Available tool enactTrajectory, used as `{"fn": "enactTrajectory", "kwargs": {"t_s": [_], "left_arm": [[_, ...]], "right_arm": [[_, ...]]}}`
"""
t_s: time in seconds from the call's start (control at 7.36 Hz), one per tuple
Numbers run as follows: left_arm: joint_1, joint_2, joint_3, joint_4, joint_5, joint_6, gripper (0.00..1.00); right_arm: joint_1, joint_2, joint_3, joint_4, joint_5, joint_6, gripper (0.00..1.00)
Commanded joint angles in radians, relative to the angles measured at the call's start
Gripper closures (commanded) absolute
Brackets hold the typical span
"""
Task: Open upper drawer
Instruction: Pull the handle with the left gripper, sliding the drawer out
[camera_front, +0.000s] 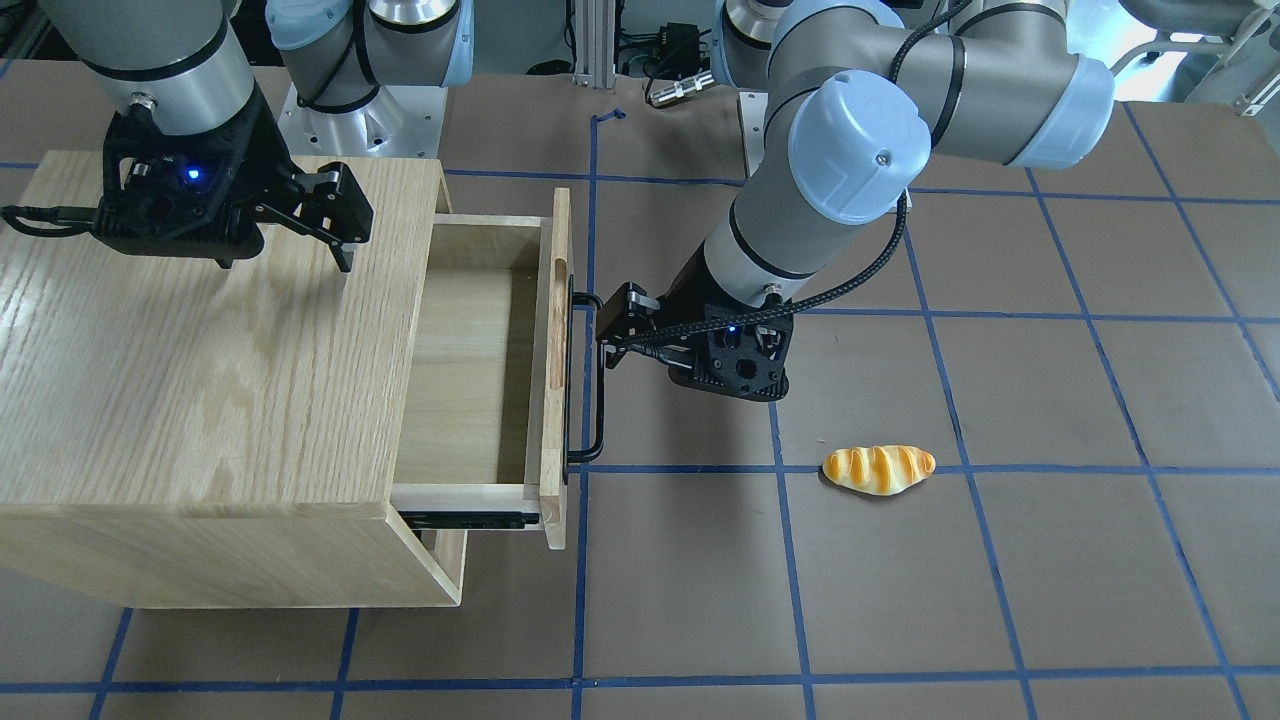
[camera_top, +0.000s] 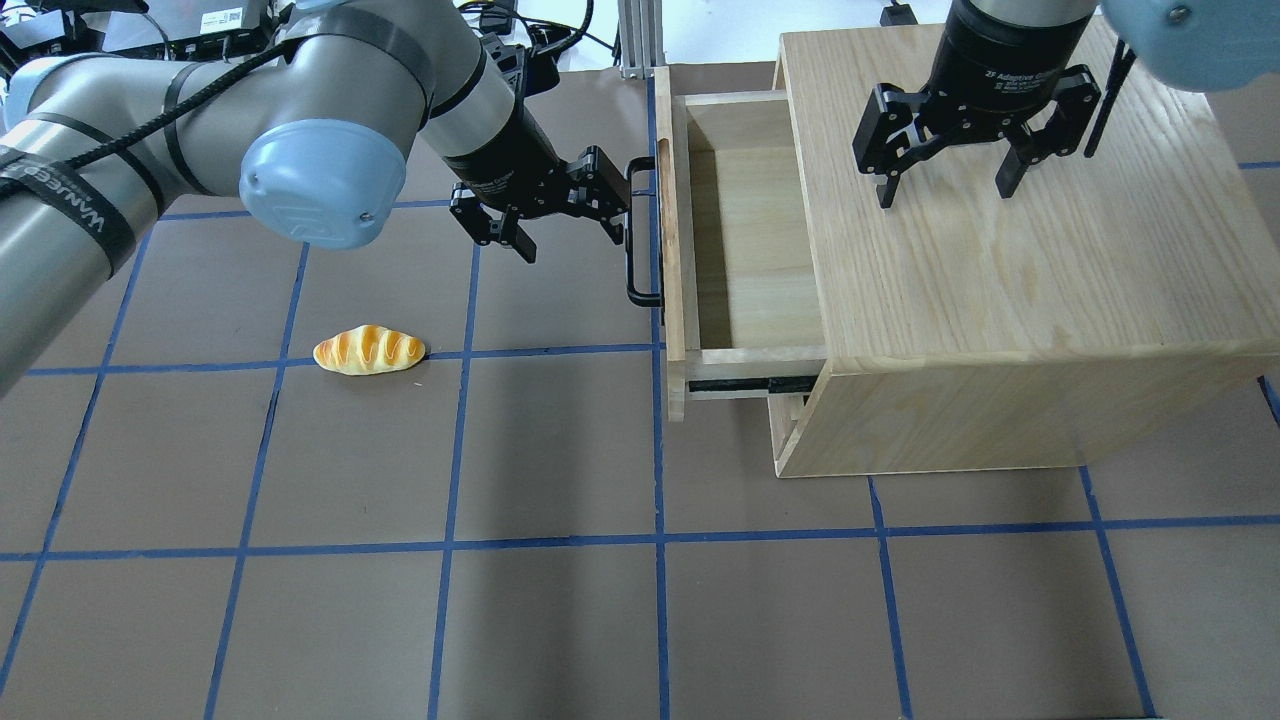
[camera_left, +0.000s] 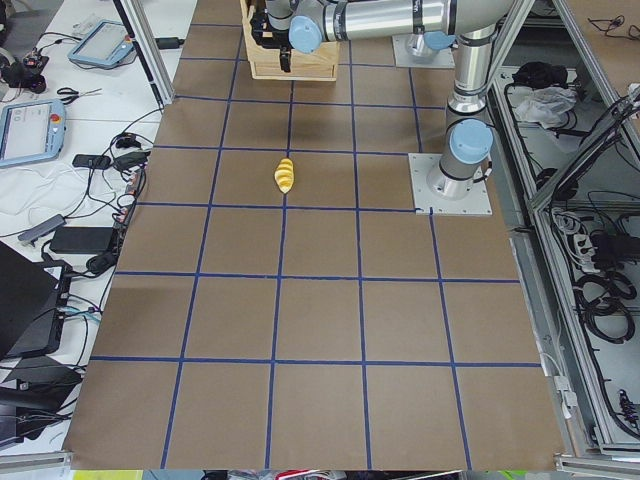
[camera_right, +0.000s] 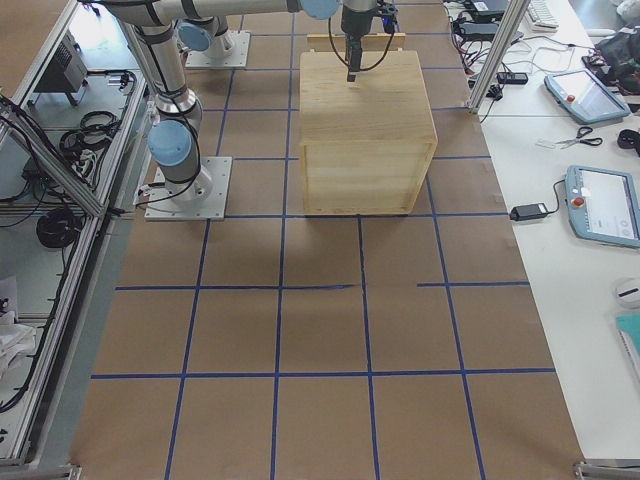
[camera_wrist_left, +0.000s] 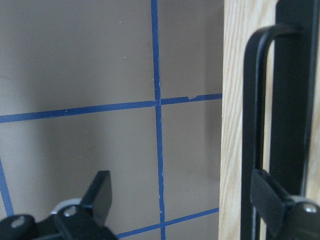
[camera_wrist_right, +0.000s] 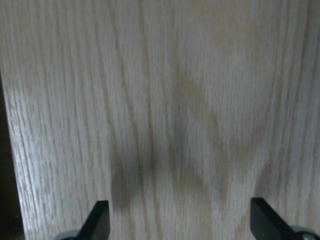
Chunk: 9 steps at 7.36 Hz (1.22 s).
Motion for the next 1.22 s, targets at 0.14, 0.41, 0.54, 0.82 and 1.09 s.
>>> {"fn": "enactTrajectory", "kwargs": {"t_s": [0.14,0.41,0.54,0.82,1.09], "left_arm": [[0.019,0.020,0.020,-0.019,-0.008,0.004,0.00],[0.007,0.003,0.017,-0.014,-0.059,-0.065,0.00],[0.002,-0.010,0.012,-0.002,-0.063,-0.071,0.00],[-0.007,-0.010,0.005,-0.002,-0.069,-0.073,0.00],[-0.005,-0.010,0.001,0.000,-0.065,-0.063,0.00]], "right_arm": [[0.000,0.000,0.000,0.000,0.000,0.000,0.00],[0.000,0.000,0.000,0.000,0.000,0.000,0.00],[0.000,0.000,0.000,0.000,0.000,0.000,0.00],[0.000,0.000,0.000,0.000,0.000,0.000,0.00],[0.000,0.000,0.000,0.000,0.000,-0.002,0.00]]}}
